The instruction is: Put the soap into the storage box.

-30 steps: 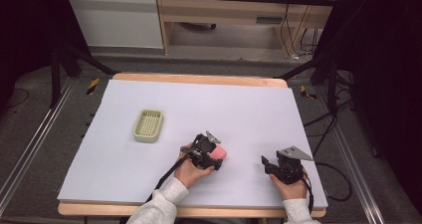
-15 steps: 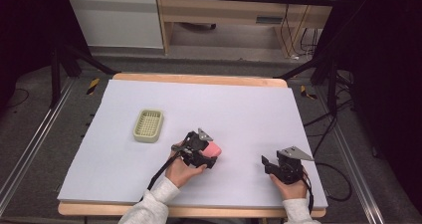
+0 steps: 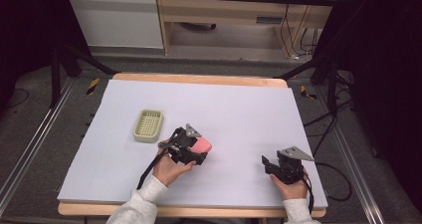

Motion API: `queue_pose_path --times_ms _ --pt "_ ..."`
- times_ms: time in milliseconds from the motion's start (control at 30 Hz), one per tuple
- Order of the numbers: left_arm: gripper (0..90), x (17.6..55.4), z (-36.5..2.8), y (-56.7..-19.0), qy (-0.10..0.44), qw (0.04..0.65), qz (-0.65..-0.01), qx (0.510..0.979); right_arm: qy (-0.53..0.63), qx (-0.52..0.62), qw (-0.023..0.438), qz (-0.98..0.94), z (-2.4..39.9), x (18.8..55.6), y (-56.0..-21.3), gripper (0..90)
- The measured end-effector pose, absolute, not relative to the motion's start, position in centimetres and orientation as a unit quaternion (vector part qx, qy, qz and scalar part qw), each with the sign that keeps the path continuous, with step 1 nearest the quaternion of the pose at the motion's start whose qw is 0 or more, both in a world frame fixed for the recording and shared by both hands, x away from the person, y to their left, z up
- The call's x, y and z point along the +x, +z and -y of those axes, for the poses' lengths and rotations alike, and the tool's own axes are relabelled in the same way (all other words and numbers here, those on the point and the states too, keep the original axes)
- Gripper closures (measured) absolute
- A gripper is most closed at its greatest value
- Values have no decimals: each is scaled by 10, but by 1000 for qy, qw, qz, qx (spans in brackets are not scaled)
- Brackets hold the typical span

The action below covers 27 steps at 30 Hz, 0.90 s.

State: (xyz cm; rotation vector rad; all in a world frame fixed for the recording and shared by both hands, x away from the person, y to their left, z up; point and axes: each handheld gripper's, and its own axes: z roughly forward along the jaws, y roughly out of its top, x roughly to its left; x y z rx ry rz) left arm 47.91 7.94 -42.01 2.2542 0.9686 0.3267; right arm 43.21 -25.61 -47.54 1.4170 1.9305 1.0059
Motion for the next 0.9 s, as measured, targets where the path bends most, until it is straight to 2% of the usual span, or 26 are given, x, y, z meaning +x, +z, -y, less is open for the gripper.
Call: queue_pose_path --times_ms 900 --pt "373 485 -141 -396 151 344 -406 833 374 528 269 -714 256 431 -475 369"
